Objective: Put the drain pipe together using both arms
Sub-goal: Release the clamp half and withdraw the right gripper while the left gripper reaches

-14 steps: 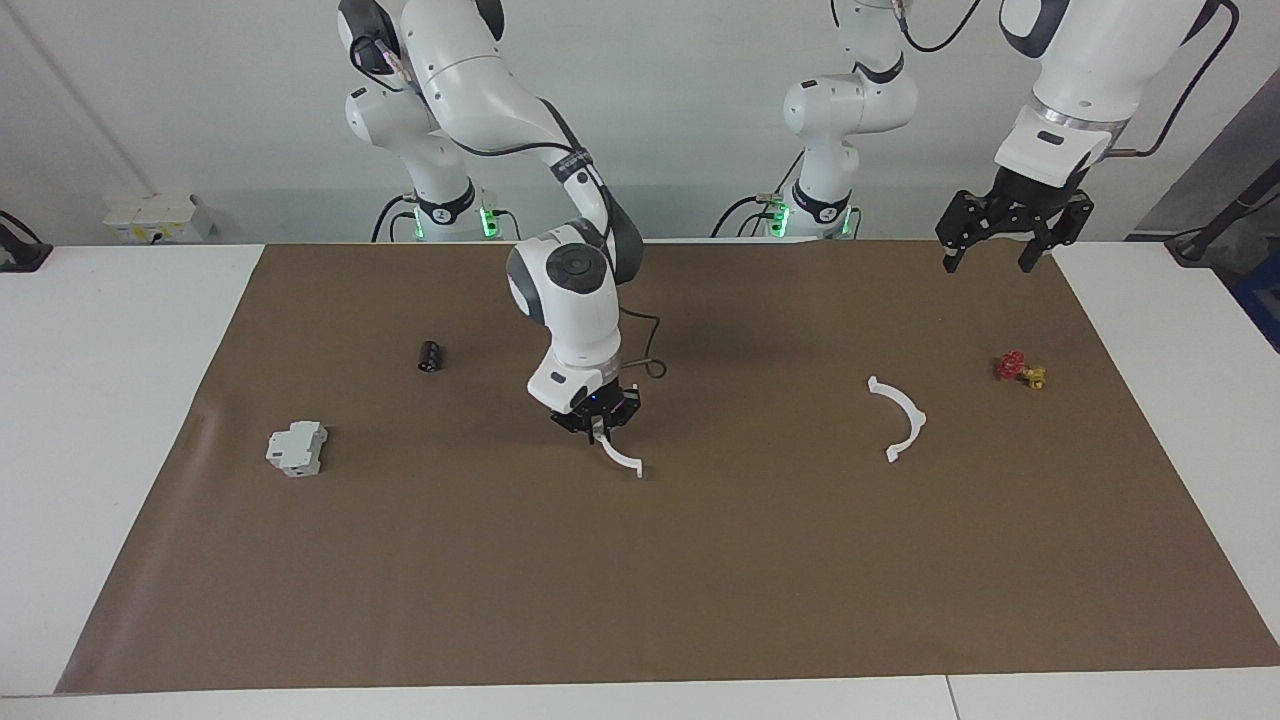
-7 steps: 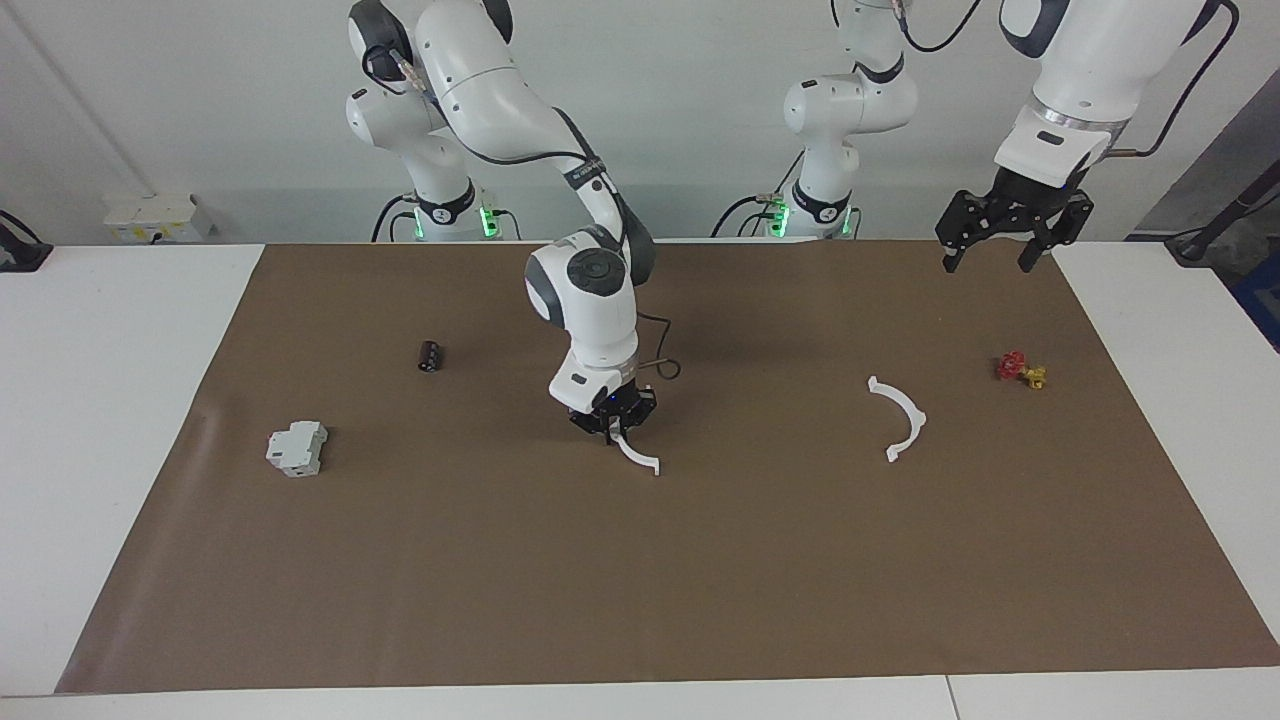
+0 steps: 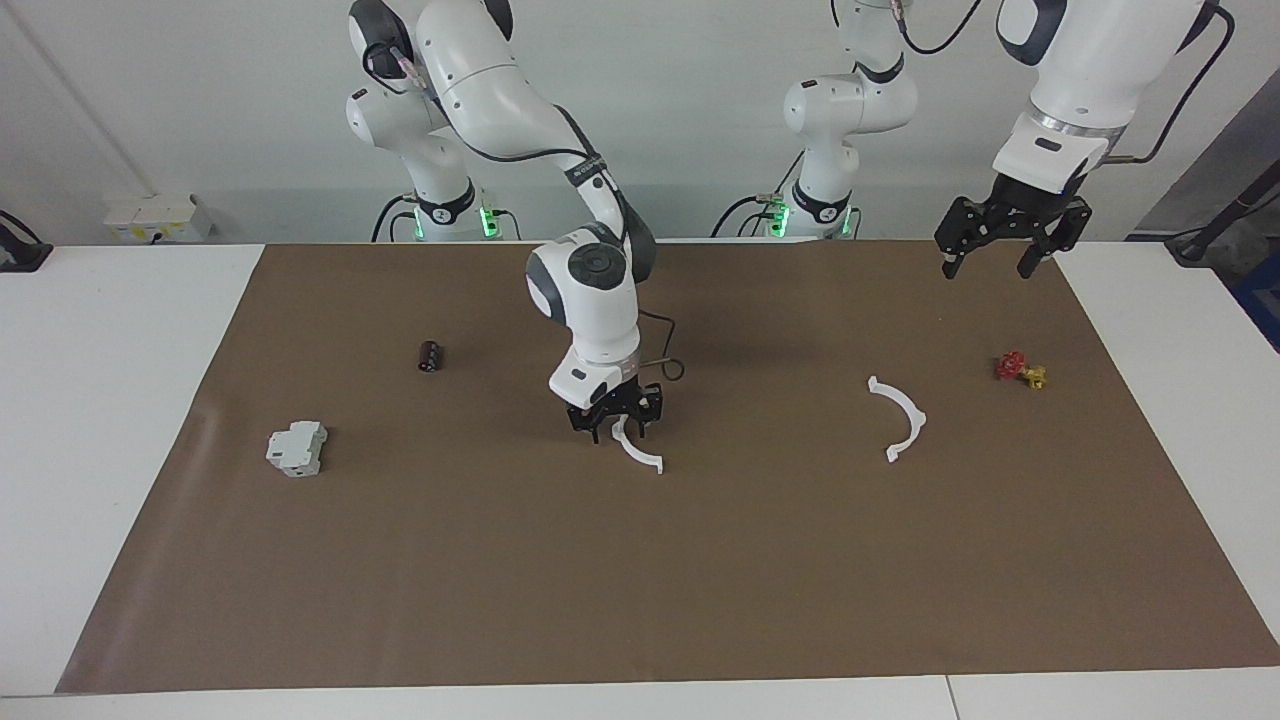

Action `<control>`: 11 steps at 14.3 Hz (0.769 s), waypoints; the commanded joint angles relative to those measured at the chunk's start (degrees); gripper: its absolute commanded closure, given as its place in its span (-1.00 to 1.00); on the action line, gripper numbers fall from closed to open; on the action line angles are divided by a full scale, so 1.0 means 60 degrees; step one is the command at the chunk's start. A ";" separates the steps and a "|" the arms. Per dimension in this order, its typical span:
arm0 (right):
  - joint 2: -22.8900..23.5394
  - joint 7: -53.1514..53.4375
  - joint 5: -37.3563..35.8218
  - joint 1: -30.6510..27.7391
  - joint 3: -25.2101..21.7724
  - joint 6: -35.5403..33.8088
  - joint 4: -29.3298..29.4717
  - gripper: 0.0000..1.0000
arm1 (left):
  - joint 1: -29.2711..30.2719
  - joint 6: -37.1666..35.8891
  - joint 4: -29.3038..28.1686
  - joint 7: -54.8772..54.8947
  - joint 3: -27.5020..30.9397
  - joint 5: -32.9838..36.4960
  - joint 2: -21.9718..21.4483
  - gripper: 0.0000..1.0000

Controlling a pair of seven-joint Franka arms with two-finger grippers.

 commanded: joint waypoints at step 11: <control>-0.3184 -0.3176 -0.0004 -0.4450 0.0006 -0.4822 -0.0148 -1.00 | 0.0491 0.6161 -0.4321 0.0146 0.0129 -0.0138 0.0833 -1.00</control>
